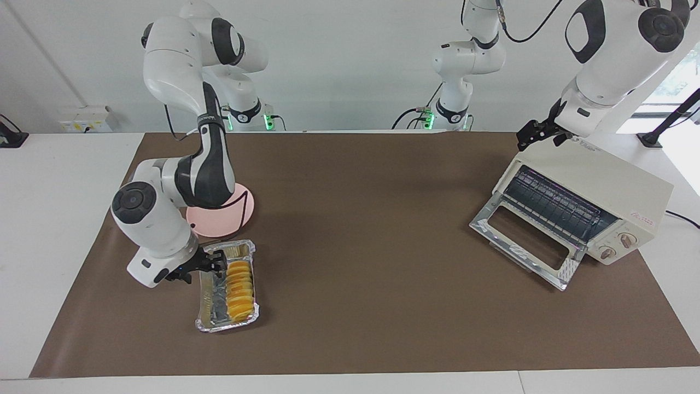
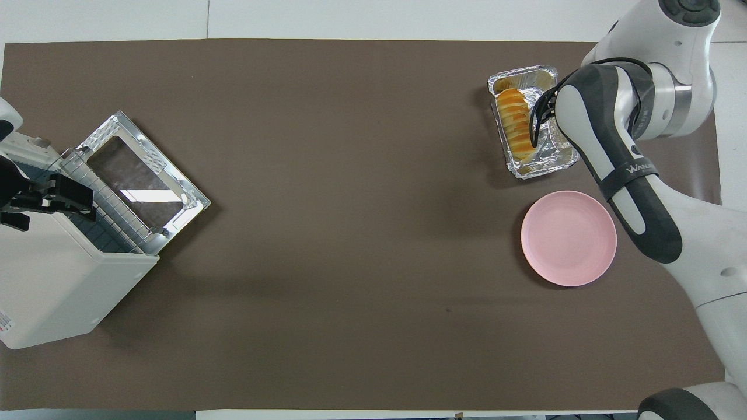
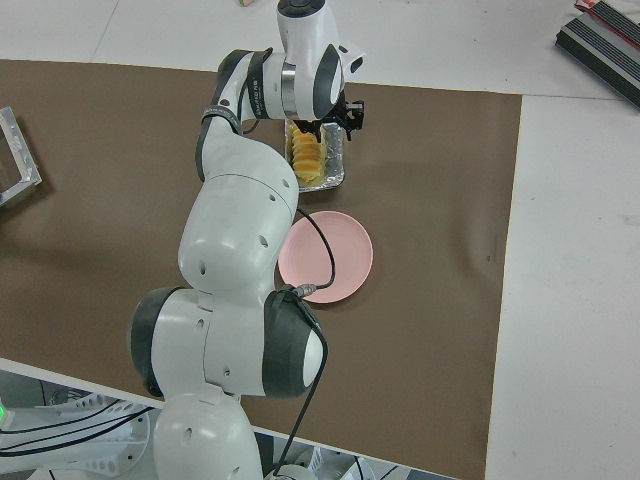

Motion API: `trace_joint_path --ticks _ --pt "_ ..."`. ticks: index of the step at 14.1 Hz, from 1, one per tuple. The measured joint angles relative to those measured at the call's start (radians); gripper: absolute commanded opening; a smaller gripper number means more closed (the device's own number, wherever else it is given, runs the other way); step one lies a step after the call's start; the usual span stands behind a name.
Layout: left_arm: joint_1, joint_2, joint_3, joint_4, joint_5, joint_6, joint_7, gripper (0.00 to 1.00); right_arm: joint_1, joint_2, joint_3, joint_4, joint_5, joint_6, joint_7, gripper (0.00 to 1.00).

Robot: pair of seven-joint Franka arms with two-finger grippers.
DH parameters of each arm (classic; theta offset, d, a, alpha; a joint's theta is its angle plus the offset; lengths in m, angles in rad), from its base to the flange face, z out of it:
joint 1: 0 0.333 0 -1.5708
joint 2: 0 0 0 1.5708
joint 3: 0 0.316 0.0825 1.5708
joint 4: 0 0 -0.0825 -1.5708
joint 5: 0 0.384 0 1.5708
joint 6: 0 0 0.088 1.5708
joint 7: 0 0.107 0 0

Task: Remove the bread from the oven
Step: 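Grasp the bread rolls in the tray with the right gripper, then lift the bread out and move it over the pink plate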

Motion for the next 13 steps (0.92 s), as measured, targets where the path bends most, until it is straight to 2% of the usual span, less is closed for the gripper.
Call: trace_joint_path --ticks 5,11,12,13 --pt "0.000 0.000 0.000 0.000 0.000 0.000 0.000 1.00 0.067 0.006 -0.001 -0.020 -0.066 0.063 0.095 1.00" --pt "0.000 0.000 0.000 0.000 0.000 0.000 0.000 1.00 0.062 0.010 -0.005 -0.146 -0.066 0.213 0.122 1.00" --pt "0.000 0.000 0.000 0.000 0.000 0.000 0.000 1.00 0.062 0.009 -0.005 -0.159 -0.066 0.229 0.129 0.97" --pt "0.000 0.000 0.000 0.000 0.000 0.000 0.000 1.00 0.062 0.008 -0.005 -0.166 -0.066 0.238 0.130 0.77"
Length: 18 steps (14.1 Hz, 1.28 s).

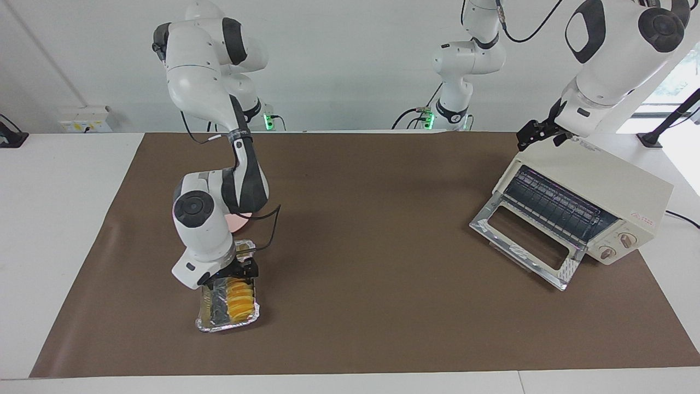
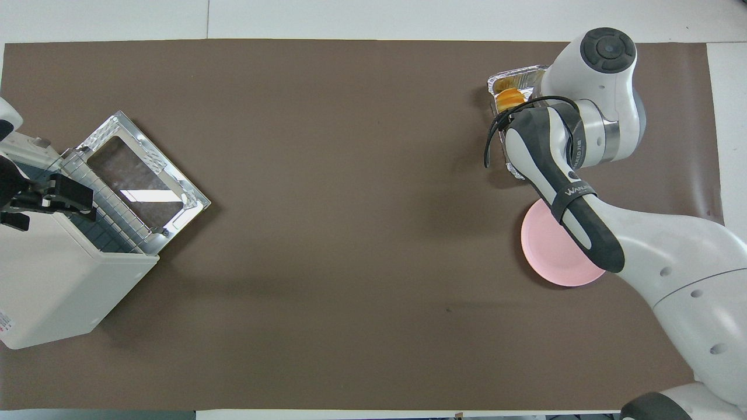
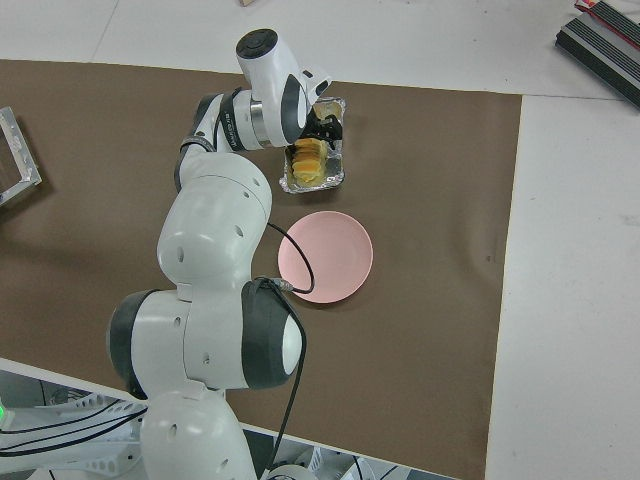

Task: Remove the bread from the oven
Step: 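Lift the bread out and move it over the pink plate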

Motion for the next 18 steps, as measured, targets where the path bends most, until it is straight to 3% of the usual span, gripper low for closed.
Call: trace_joint_path --ticks 1,2,9,15,18 --pt "0.000 0.000 0.000 0.000 0.000 0.000 0.000 1.00 0.000 -0.002 0.000 -0.005 0.000 0.005 0.000 0.30" --pt "0.000 0.000 0.000 0.000 0.000 0.000 0.000 1.00 0.000 -0.003 0.000 -0.009 0.000 0.009 0.000 0.00" --pt "0.000 0.000 0.000 0.000 0.000 0.000 0.000 1.00 -0.008 -0.024 0.000 -0.005 0.000 -0.007 0.000 0.00" --pt "0.000 0.000 0.000 0.000 0.000 0.000 0.000 1.00 -0.006 -0.062 0.001 0.073 0.000 -0.170 0.000 0.00" --pt "0.000 0.000 0.000 0.000 0.000 0.000 0.000 1.00 -0.004 -0.123 0.005 0.072 0.000 -0.286 0.001 0.00"
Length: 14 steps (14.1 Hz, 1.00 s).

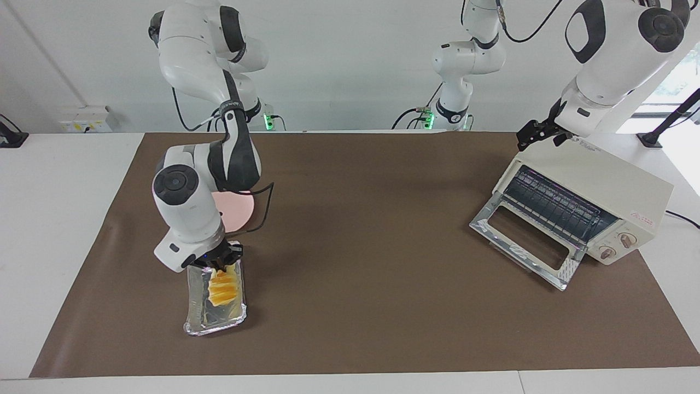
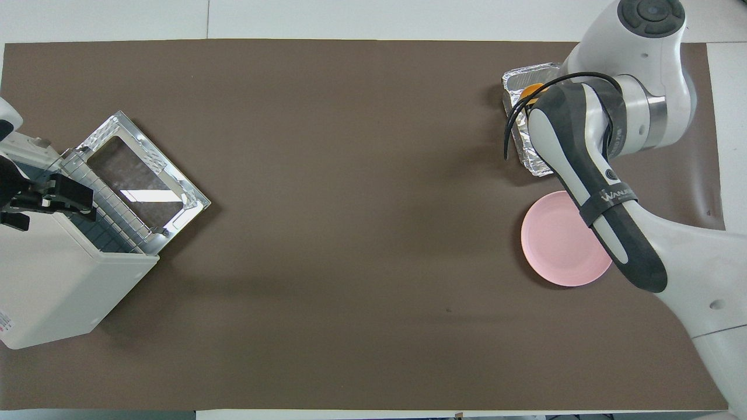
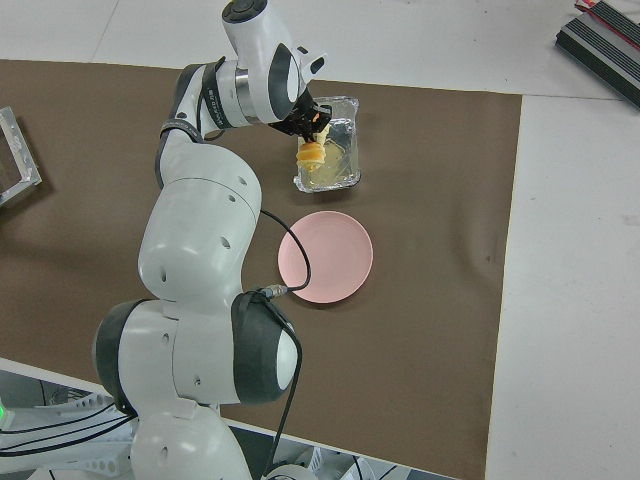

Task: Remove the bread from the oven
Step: 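Lift the bread out and move it over the pink plate, then lower the bread onto the pink plate and open the right gripper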

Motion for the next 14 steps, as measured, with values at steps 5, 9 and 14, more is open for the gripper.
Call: trace_joint_path --ticks 5,9,14 --pt "0.000 0.000 0.000 0.000 0.000 0.000 0.000 1.00 -0.017 -0.245 -0.001 -0.256 0.056 -0.012 0.000 0.00" --pt "0.000 0.000 0.000 0.000 0.000 0.000 0.000 1.00 -0.030 -0.450 -0.001 -0.612 0.061 0.183 0.000 0.00" --pt "0.000 0.000 0.000 0.000 0.000 0.000 0.000 1.00 -0.043 -0.591 -0.001 -0.962 0.062 0.458 0.001 0.00"
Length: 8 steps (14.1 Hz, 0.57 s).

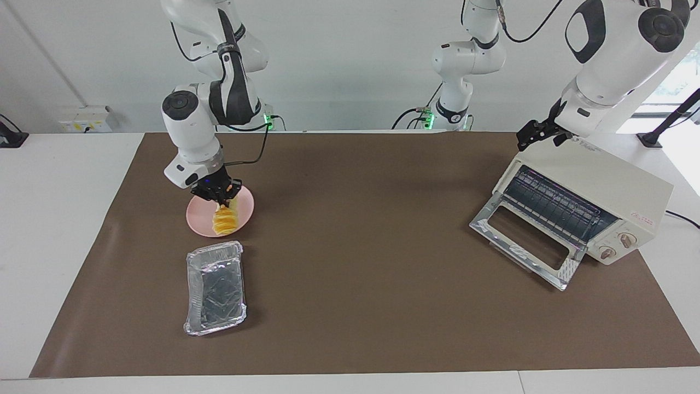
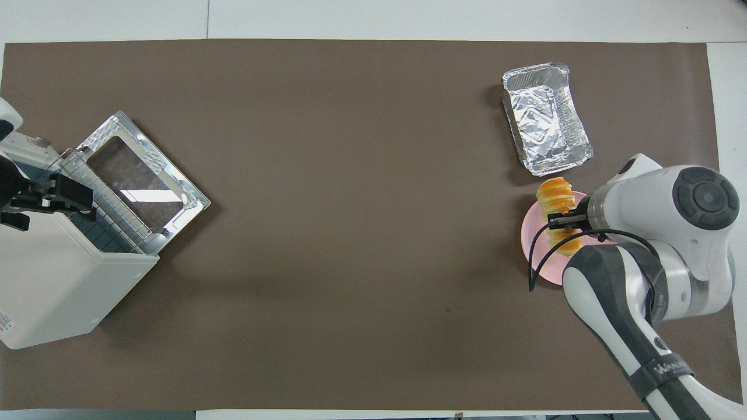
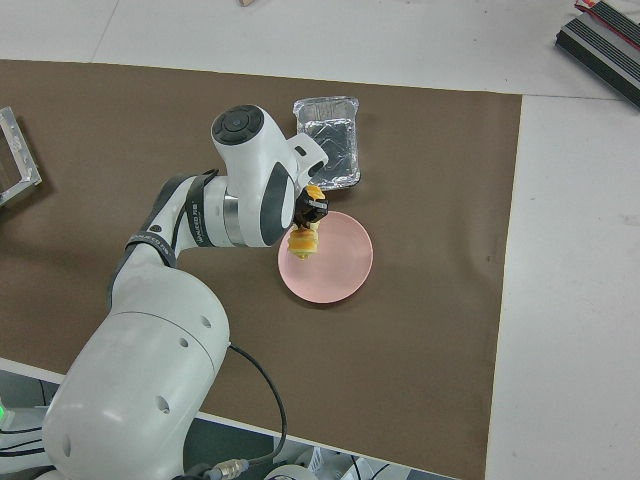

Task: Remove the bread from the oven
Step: 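Lower the bread onto the pink plate and open the right gripper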

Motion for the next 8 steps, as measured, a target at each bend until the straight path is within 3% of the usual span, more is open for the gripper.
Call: trace_joint_path --ticks 3,7,8 --pt "0.000 0.000 0.000 0.000 0.000 0.000 0.000 1.00 -0.014 -0.031 0.000 -0.096 0.000 0.089 0.000 0.00" --pt "0.000 0.000 0.000 0.000 0.000 0.000 0.000 1.00 -0.022 -0.044 0.000 -0.135 0.000 0.127 -0.001 0.00" --pt "0.000 0.000 0.000 0.000 0.000 0.000 0.000 1.00 -0.022 -0.044 0.000 -0.136 0.000 0.127 -0.001 0.39"
